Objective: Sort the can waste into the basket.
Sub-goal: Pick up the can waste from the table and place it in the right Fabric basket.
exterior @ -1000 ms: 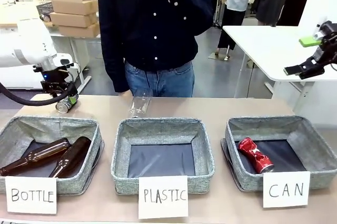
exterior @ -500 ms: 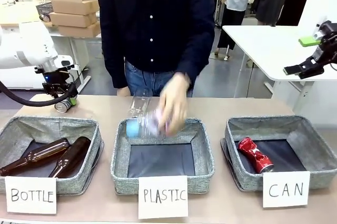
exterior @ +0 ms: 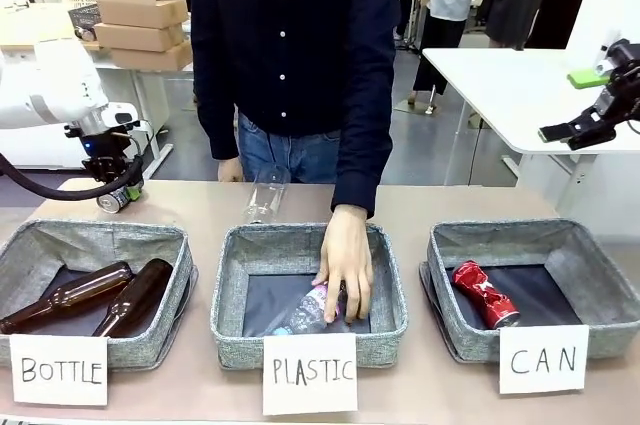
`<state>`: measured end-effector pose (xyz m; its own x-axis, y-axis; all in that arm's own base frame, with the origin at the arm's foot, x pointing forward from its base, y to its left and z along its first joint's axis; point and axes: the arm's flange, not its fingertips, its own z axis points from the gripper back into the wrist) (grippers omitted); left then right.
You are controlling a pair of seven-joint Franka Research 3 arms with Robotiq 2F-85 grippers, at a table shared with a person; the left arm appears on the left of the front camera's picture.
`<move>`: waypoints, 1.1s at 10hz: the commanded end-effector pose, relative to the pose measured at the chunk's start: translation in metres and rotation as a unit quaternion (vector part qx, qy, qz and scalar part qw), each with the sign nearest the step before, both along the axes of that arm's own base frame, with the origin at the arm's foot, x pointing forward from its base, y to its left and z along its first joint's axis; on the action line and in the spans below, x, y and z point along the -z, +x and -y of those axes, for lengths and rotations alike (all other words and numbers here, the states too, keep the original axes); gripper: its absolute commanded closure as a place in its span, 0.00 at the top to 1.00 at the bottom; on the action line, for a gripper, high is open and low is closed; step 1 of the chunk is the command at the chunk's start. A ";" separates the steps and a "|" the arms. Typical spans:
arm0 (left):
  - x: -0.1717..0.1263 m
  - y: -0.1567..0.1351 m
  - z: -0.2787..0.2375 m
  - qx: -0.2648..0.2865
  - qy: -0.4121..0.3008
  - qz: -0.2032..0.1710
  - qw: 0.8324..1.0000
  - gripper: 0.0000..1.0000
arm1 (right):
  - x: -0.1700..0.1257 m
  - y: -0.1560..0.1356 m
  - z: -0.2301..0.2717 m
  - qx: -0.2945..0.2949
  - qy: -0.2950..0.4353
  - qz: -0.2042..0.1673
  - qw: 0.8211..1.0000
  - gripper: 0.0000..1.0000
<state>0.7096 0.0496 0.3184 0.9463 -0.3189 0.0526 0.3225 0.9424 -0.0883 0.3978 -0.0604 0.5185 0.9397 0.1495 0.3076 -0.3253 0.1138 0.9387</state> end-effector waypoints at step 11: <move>-0.204 -0.293 0.015 0.340 -0.254 0.149 0.893 0.00 | -0.001 0.001 0.001 0.000 -0.004 0.010 1.000 1.00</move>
<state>0.4784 0.0181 0.5365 0.6254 -0.5892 0.5115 0.7635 0.5974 -0.2453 0.3977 -0.0608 0.5196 0.9391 0.1488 0.3097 -0.3275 0.1154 0.9378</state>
